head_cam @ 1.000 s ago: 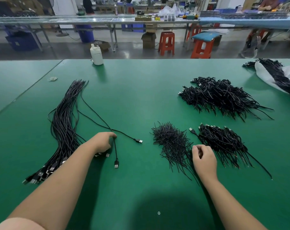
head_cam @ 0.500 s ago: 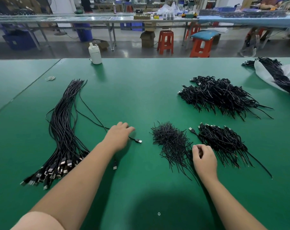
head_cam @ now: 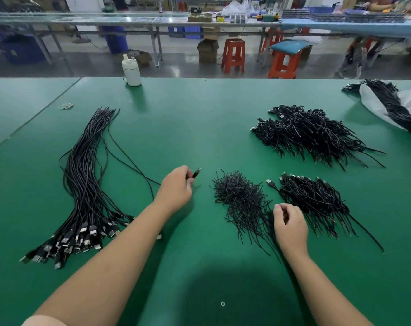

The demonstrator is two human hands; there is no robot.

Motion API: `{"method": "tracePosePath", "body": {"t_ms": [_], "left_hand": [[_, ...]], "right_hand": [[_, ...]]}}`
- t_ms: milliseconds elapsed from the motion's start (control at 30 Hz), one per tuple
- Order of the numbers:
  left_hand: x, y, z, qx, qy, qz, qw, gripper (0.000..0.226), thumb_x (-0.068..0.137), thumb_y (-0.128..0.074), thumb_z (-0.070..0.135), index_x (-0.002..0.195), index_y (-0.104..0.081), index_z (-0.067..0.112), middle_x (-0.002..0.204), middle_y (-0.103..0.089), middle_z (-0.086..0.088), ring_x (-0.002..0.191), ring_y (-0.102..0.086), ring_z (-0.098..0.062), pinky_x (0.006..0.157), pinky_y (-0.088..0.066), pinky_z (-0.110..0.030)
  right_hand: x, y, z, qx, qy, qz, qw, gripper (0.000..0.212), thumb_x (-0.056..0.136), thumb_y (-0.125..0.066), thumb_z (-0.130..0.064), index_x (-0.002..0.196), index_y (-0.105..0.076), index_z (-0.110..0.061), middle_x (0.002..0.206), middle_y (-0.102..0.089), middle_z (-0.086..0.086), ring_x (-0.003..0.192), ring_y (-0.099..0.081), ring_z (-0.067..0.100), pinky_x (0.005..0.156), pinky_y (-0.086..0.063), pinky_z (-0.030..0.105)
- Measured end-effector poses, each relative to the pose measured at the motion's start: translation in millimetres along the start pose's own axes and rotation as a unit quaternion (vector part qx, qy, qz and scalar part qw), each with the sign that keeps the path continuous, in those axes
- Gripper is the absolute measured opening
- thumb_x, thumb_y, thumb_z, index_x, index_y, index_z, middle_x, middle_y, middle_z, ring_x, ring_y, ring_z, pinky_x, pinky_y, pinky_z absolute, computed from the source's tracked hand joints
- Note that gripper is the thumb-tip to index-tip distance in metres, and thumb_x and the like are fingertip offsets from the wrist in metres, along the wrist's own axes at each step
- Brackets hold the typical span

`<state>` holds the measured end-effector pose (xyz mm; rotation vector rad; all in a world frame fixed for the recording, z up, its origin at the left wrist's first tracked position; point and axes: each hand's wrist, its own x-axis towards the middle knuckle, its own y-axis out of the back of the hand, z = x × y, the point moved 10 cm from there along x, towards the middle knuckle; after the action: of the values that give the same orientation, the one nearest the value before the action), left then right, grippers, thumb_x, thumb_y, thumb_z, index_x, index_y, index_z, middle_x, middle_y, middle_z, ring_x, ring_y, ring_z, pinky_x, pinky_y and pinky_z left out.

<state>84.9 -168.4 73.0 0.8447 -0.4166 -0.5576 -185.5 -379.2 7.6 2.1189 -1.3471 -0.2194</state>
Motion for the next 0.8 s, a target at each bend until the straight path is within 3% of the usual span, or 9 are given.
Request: {"method": "tracePosePath", "body": {"t_ms": [33,100,133,200,333,433,533,667,800], "left_hand": [[-3.2,-0.4,1.8,-0.129,0.056,-0.014,0.990,0.004,0.098,-0.054,0.010,0.094,-0.056,0.009,0.088,-0.062,-0.006,0.074,-0.063,-0.020,0.069,-0.052,-0.036],[-15.8,-14.5,14.0,-0.410,0.160,-0.080,0.895,0.005,0.098,-0.055,0.003,0.094,-0.057,0.003,0.085,-0.063,-0.014,0.065,-0.069,-0.018,0.063,-0.060,-0.031],[-22.4,-18.4,25.5,-0.496,0.184,-0.109,0.842,0.005,0.098,-0.055,0.001,0.093,-0.057,0.001,0.083,-0.063,-0.015,0.064,-0.070,-0.019,0.061,-0.060,-0.029],[-33.3,-19.6,47.2,-0.553,0.187,-0.149,0.798,0.006,0.098,-0.055,0.001,0.092,-0.057,0.000,0.080,-0.062,-0.013,0.063,-0.070,-0.021,0.061,-0.061,-0.030],[-45.7,-14.5,82.3,-0.525,0.131,-0.166,0.824,0.008,0.099,-0.053,0.002,0.091,-0.056,0.002,0.074,-0.058,-0.008,0.067,-0.070,-0.022,0.064,-0.060,-0.029],[-48.0,-1.1,106.3,-0.465,0.053,-0.121,0.876,0.007,0.098,-0.055,0.003,0.093,-0.059,0.005,0.073,-0.061,-0.007,0.067,-0.064,-0.013,0.062,-0.053,-0.019],[-52.8,15.8,122.4,-0.445,0.007,-0.080,0.892,0.008,0.099,-0.054,0.005,0.094,-0.060,0.007,0.073,-0.055,-0.006,0.052,-0.051,-0.004,0.054,-0.045,-0.014],[-67.2,14.0,134.1,-0.499,0.005,-0.152,0.853,0.025,0.103,-0.048,0.018,0.107,-0.055,-0.006,0.071,-0.047,-0.015,0.050,-0.047,-0.022,0.047,-0.045,-0.032],[-81.7,12.0,138.1,-0.427,-0.044,-0.206,0.879,0.038,0.107,-0.033,0.022,0.118,-0.063,0.001,0.103,-0.070,-0.017,0.052,-0.055,-0.027,0.063,-0.051,-0.052]], "right_hand": [[0.5,1.3,0.3,0.002,-0.003,0.003,1.000,0.012,0.100,-0.050,-0.031,0.094,-0.058,-0.025,0.093,-0.056,-0.009,0.086,-0.053,0.005,0.071,-0.041,0.028],[0.0,1.3,-0.3,0.005,-0.015,-0.002,1.000,0.013,0.101,-0.049,-0.031,0.096,-0.057,-0.024,0.095,-0.057,-0.006,0.086,-0.053,0.006,0.075,-0.044,0.033],[-1.1,1.3,-1.8,0.002,-0.020,-0.006,1.000,0.013,0.101,-0.048,-0.030,0.097,-0.057,-0.023,0.097,-0.057,-0.004,0.086,-0.054,0.009,0.077,-0.044,0.034],[-4.0,6.1,-16.9,-0.034,0.008,-0.001,0.999,0.017,0.102,-0.047,-0.026,0.102,-0.061,-0.016,0.100,-0.058,-0.002,0.093,-0.055,0.017,0.080,-0.042,0.031],[-12.6,4.6,-106.1,-0.027,0.156,-0.079,0.984,0.033,0.103,-0.040,-0.032,0.107,-0.069,-0.019,0.103,-0.067,-0.010,0.099,-0.061,0.009,0.087,-0.048,0.028],[-27.2,-18.6,-154.6,0.077,0.126,-0.232,0.961,0.033,0.101,-0.041,-0.045,0.103,-0.070,-0.029,0.099,-0.072,-0.019,0.095,-0.064,-0.002,0.086,-0.048,0.020],[-38.9,-25.1,-176.1,0.144,0.086,-0.267,0.949,0.026,0.103,-0.046,-0.030,0.089,-0.067,-0.023,0.083,-0.074,-0.009,0.077,-0.064,0.009,0.081,-0.050,0.032],[-46.2,-18.5,-194.4,0.171,0.111,-0.259,0.944,0.043,0.105,-0.044,-0.018,0.065,-0.056,-0.030,0.057,-0.059,-0.001,0.058,-0.056,0.020,0.072,-0.047,0.042],[-59.3,-27.8,-201.4,0.182,0.116,-0.294,0.931,0.038,0.104,-0.047,-0.016,0.067,-0.052,-0.010,0.055,-0.055,0.001,0.056,-0.054,0.016,0.068,-0.045,0.038]]}}
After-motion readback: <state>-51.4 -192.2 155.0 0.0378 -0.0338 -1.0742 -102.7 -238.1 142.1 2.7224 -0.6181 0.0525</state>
